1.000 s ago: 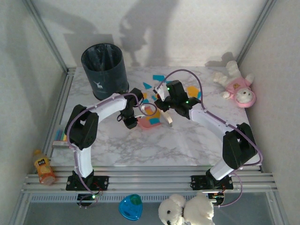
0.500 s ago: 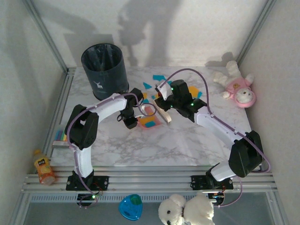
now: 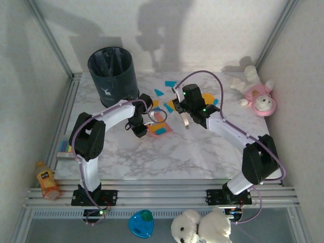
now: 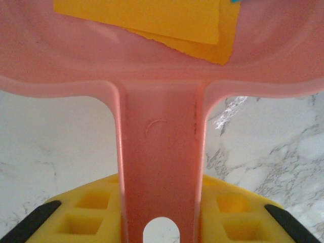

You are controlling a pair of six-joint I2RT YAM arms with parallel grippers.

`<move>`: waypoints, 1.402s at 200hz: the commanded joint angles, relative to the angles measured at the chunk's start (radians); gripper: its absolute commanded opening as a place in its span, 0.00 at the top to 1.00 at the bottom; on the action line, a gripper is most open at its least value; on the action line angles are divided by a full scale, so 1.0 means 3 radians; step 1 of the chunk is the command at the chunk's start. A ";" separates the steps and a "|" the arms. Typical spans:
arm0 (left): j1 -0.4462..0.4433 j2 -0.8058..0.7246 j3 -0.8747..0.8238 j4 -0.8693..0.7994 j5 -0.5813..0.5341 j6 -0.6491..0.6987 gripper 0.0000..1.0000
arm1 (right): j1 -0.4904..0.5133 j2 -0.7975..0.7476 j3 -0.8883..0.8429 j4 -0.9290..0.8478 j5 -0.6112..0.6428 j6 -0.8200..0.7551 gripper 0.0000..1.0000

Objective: Sweep away the paper scraps from the table

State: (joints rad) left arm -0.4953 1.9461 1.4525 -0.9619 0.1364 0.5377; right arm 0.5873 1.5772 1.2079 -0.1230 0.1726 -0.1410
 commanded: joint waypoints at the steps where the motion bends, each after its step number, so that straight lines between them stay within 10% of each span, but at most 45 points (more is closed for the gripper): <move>1: 0.0046 0.0038 0.0033 -0.0099 -0.0128 -0.0094 0.86 | -0.0065 0.0125 0.0278 0.0172 0.0304 0.0014 1.00; 107: 0.0046 0.0094 0.0141 -0.0126 -0.0029 -0.0110 0.86 | -0.0240 0.0988 0.1268 -0.0202 -0.0030 -0.0421 1.00; 280: 0.0046 0.0109 0.0180 -0.0174 -0.0020 -0.0107 0.85 | -0.0202 0.0743 0.0795 -0.0592 -0.1233 -0.1011 1.00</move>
State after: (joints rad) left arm -0.4931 1.9636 1.4868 -0.9703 0.1379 0.5190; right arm 0.5179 1.8576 1.4906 -0.2298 -0.1402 -0.3981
